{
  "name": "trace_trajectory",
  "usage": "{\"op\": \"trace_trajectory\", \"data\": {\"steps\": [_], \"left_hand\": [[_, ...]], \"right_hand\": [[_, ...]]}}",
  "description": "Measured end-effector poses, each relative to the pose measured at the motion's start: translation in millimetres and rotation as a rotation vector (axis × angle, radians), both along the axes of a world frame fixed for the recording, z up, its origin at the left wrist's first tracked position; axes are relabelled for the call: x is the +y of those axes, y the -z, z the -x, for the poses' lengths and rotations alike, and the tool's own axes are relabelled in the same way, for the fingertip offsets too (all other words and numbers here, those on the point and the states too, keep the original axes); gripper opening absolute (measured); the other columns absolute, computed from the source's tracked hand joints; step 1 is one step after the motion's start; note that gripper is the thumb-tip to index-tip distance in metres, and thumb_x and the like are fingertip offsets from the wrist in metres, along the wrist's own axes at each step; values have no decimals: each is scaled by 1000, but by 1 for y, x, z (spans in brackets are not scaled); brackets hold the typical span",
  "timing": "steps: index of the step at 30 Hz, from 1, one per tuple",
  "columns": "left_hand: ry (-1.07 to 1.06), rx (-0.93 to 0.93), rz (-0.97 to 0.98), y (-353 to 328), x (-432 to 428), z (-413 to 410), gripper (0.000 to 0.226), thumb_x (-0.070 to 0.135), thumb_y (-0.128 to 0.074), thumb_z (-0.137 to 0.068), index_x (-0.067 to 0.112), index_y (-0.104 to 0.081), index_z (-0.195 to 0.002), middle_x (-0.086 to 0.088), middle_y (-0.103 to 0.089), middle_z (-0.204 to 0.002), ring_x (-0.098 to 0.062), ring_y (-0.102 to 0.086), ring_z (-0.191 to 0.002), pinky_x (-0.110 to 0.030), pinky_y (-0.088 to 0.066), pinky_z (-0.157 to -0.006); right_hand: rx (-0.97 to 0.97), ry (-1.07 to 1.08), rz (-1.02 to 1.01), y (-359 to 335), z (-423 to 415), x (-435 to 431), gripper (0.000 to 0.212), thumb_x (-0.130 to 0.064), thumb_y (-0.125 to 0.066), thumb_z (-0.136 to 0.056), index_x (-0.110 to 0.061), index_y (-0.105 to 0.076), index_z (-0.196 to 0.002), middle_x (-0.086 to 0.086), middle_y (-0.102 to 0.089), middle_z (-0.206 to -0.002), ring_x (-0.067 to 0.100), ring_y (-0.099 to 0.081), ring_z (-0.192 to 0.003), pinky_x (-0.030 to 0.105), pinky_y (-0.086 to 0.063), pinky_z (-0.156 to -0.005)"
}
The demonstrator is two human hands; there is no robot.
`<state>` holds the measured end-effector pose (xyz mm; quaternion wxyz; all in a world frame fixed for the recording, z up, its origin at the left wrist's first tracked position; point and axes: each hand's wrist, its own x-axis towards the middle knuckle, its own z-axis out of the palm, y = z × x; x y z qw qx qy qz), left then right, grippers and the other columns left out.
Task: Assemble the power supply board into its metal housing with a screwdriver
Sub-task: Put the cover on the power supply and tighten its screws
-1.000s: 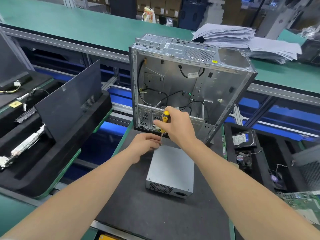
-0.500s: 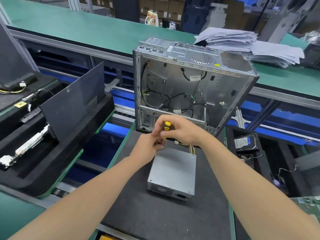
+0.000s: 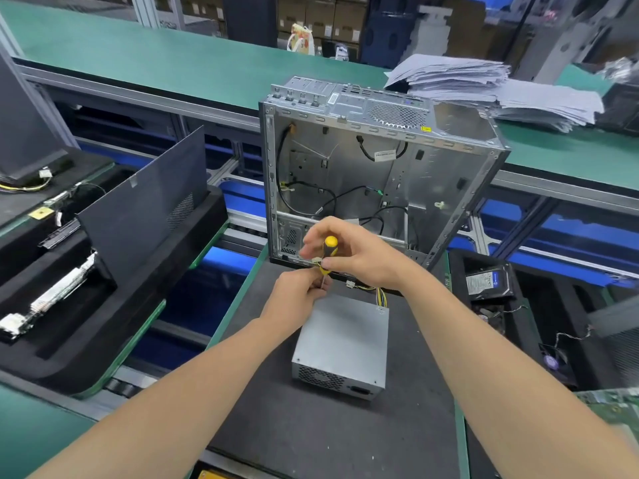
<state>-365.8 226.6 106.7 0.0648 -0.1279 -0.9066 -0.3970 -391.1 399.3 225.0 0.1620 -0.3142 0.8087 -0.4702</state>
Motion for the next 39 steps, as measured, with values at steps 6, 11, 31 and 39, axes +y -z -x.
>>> {"op": "trace_trajectory", "data": {"steps": [6,11,31,39], "left_hand": [[2,8,-11,4,-1,-1,21,4,-74,-86,19,-73,-101,19,-68,-88,-3,-67,-87,-16,-51,-85],[4,12,-18,2,-1,-2,21,6,-73,-89,16,-73,-107,13,-70,-93,-4,-67,-90,-13,-50,-87],[0,5,54,7,-3,0,18,9,-73,-90,25,-69,-96,27,-58,-79,4,-57,-78,-2,-38,-71],[9,12,3,9,-3,-1,21,5,-72,-88,23,-69,-99,18,-69,-89,-1,-66,-87,-11,-49,-80]], "right_hand": [[135,246,-53,2,-3,-4,20,0,-80,-85,-15,-75,-97,-5,-77,-91,13,-74,-88,34,-60,-86],[262,602,-86,13,-15,-25,26,-30,-92,-75,-17,-72,-82,-8,-74,-75,11,-72,-79,38,-58,-77],[252,326,-98,8,-13,-24,18,-9,-77,-89,-21,-71,-102,-6,-74,-94,16,-69,-92,41,-57,-87],[147,233,-52,12,-12,-10,27,2,-68,-93,-23,-65,-99,-7,-76,-94,18,-73,-94,47,-60,-88]]}}
